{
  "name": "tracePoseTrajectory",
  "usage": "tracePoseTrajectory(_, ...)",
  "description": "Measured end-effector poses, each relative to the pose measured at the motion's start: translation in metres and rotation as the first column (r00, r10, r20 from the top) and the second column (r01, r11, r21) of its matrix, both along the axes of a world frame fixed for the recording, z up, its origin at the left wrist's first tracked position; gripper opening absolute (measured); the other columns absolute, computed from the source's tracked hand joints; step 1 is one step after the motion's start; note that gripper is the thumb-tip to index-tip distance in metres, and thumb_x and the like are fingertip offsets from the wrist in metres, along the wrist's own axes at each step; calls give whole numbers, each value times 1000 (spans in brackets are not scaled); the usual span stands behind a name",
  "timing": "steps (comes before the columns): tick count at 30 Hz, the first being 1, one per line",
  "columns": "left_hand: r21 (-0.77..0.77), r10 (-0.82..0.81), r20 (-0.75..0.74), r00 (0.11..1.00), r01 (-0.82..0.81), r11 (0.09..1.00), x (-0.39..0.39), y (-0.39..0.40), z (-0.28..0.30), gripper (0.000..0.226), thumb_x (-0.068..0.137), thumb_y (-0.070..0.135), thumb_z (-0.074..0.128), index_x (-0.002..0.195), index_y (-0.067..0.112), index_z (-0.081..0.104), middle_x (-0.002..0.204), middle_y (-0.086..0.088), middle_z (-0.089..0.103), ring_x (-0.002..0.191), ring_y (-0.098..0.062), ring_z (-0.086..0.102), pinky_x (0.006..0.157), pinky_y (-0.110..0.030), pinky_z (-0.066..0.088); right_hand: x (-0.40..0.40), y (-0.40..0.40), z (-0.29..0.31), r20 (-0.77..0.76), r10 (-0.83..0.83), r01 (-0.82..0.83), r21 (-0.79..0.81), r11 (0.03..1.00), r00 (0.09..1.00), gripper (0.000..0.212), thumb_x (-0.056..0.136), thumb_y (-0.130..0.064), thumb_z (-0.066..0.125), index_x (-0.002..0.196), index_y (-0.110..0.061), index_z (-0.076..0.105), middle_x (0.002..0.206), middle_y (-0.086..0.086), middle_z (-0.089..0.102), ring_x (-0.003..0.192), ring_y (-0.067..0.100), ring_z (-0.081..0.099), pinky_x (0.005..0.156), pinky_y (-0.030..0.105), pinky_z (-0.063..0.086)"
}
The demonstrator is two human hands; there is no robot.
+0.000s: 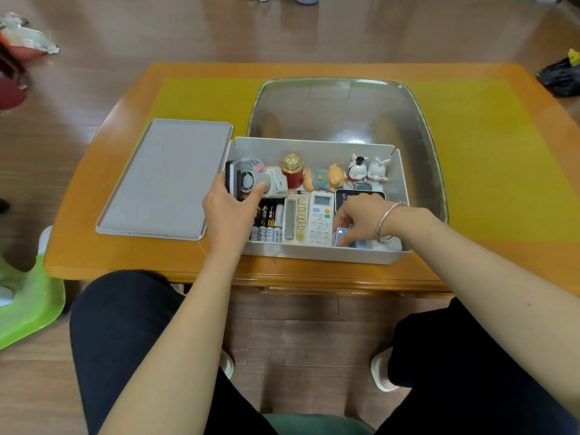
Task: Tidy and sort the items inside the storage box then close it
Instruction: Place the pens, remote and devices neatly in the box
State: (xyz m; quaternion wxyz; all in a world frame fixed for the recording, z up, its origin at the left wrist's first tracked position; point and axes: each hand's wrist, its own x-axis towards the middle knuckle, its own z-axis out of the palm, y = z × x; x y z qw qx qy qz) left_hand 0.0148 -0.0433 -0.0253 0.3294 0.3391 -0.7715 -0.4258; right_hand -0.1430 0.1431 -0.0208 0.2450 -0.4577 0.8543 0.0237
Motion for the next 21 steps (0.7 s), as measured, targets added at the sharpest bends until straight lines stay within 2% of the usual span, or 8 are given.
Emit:
tracePoseTrajectory(4, 16, 41, -30, 999, -41, 999, 0, 0, 0, 39, 77, 45, 75, 105, 25, 57, 88, 18, 60, 79, 11, 57, 63, -6, 46, 0, 0, 6, -10, 11, -11, 13, 1000, 1000, 41, 70, -54, 73, 102, -29, 66, 92, -12, 66, 83, 8, 59, 77, 30, 51)
tracePoseTrajectory(7, 19, 68, -73, 995, -66, 998, 1, 1, 2, 36, 77, 44, 75, 102, 33, 50, 84, 25, 55, 79, 18, 54, 67, -14, 50, 2, -6, 13, -46, 11, -17, -126, 992, 999, 43, 77, -50, 68, 112, -25, 63, 92, -11, 62, 81, 8, 54, 76, 29, 46)
tracePoseTrajectory(9, 19, 62, -82, 995, -61, 998, 2, 2, 3, 36, 77, 44, 75, 102, 34, 50, 84, 27, 54, 79, 19, 54, 66, -12, 49, 5, -14, 15, -102, 43, -60, -166, 984, 994, 40, 84, -39, 64, 122, -29, 57, 103, -7, 62, 85, 10, 51, 78, 32, 43)
tracePoseTrajectory(12, 24, 55, -91, 994, -53, 998, 3, 3, 4, 35, 77, 43, 75, 99, 36, 49, 82, 25, 55, 79, 20, 53, 62, -4, 45, 12, -26, 13, -152, 99, -123, -159, 980, 984, 44, 88, -27, 57, 131, -36, 49, 119, -1, 55, 105, 19, 52, 89, 38, 39)
tracePoseTrajectory(15, 30, 64, -96, 993, -61, 998, 3, 2, 4, 35, 77, 43, 75, 100, 36, 49, 82, 26, 55, 79, 21, 53, 62, -6, 45, 16, -36, 8, -173, 138, -170, -185, 968, 975, 56, 86, -17, 55, 137, -37, 42, 128, 1, 45, 112, 20, 48, 86, 34, 32)
tracePoseTrajectory(21, 55, 73, -116, 991, -67, 996, 4, 1, 4, 36, 78, 42, 75, 104, 31, 53, 86, 25, 58, 82, 18, 55, 65, -5, 47, 18, -48, -1, -227, 178, -201, -82, 976, 958, 68, 86, -23, 55, 144, -40, 24, 146, 2, 30, 126, 24, 40, 99, 49, 30)
